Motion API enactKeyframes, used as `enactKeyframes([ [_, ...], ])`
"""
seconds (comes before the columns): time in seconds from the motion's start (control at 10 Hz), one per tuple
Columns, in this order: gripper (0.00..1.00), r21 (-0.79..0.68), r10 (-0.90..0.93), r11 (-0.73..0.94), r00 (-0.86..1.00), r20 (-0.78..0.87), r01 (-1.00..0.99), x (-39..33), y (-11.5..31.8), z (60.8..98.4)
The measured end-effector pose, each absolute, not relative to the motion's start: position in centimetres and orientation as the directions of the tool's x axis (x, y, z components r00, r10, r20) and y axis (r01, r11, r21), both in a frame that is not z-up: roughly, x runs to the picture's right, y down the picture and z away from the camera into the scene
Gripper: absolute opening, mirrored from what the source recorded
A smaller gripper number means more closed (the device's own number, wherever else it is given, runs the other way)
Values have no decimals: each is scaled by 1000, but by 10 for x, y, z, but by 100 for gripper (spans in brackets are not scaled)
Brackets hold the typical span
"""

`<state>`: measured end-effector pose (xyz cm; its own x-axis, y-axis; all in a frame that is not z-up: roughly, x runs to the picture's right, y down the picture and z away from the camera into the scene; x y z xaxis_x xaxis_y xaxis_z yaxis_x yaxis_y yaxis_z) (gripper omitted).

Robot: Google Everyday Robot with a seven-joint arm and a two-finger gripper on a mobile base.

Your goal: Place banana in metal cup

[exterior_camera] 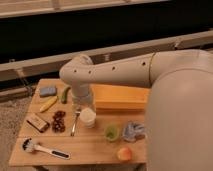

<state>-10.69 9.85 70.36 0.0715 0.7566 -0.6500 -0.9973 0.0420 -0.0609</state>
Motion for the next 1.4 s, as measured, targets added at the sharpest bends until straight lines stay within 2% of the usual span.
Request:
enactKeyframes([
  [1.1,65,-58,757,41,69,-650,-997,-107,98,704],
  [1.4,65,-42,783,59,72,-618,-997,-122,95,714],
])
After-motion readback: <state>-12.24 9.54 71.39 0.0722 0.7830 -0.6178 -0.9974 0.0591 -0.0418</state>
